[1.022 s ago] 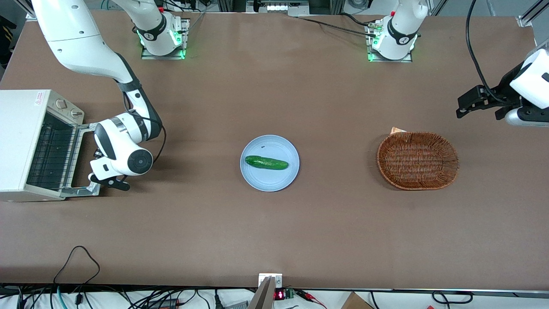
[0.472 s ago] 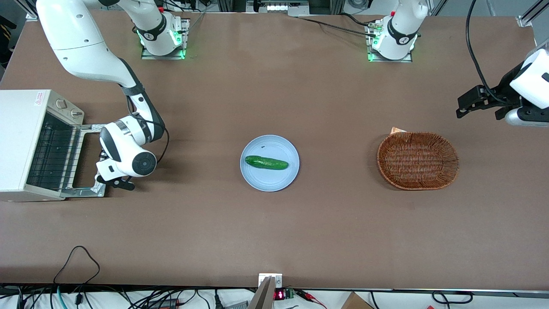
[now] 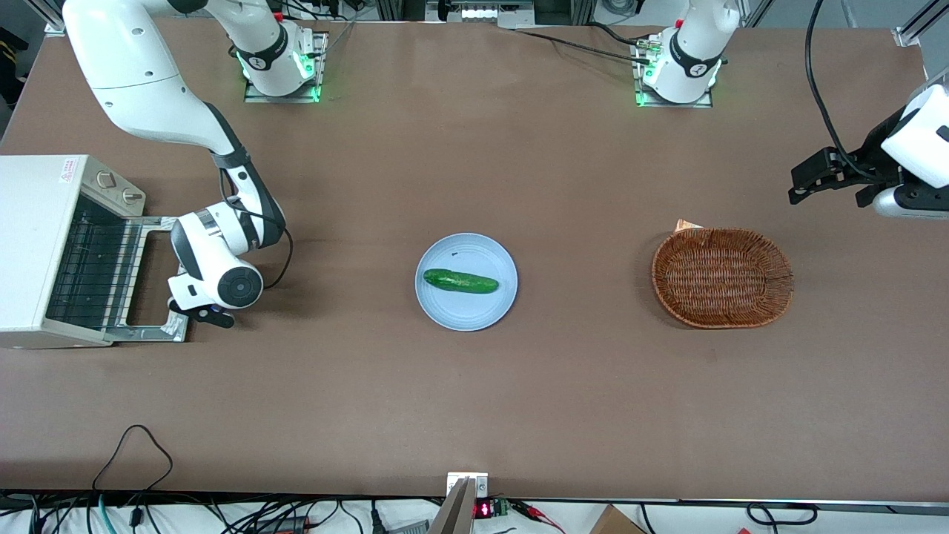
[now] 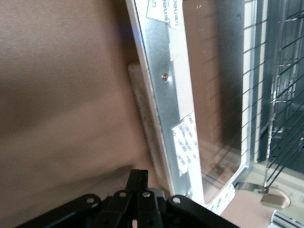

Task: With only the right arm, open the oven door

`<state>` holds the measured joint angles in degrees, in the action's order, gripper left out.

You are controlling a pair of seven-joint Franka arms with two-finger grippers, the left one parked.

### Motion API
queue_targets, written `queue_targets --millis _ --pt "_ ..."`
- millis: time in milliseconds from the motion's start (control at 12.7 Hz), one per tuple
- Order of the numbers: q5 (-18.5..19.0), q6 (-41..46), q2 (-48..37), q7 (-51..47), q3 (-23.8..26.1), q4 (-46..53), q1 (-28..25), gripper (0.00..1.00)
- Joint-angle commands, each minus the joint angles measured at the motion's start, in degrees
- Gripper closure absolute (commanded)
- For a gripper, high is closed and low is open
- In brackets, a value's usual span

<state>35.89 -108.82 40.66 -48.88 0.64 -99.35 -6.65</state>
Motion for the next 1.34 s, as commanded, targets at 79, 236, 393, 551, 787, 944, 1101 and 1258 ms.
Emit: queue_targets --millis 79,236,393,551,787,944,1101,1258 --pt "-8.1 3.5 -1.5 5.0 -0.1 4.1 0.1 0.89" --pt "-12.8 9.2 -2.6 8.3 0.1 7.4 0.0 0.02" --pt "-15.0 17.6 -2.8 9.7 0.5 12.7 -0.4 0.00" --pt "-18.8 25.4 -3.7 15.2 1.5 18.4 -0.1 0.00" --pt "-28.2 32.8 -6.7 23.0 0.8 23.7 2.4 0.00" --pt "-31.5 33.4 -10.6 28.6 0.9 23.8 5.1 0.00" --pt "-33.3 33.4 -14.5 33.3 0.9 23.8 6.4 0.00" --pt "-33.3 35.0 -17.1 35.2 1.2 23.6 6.6 0.00"
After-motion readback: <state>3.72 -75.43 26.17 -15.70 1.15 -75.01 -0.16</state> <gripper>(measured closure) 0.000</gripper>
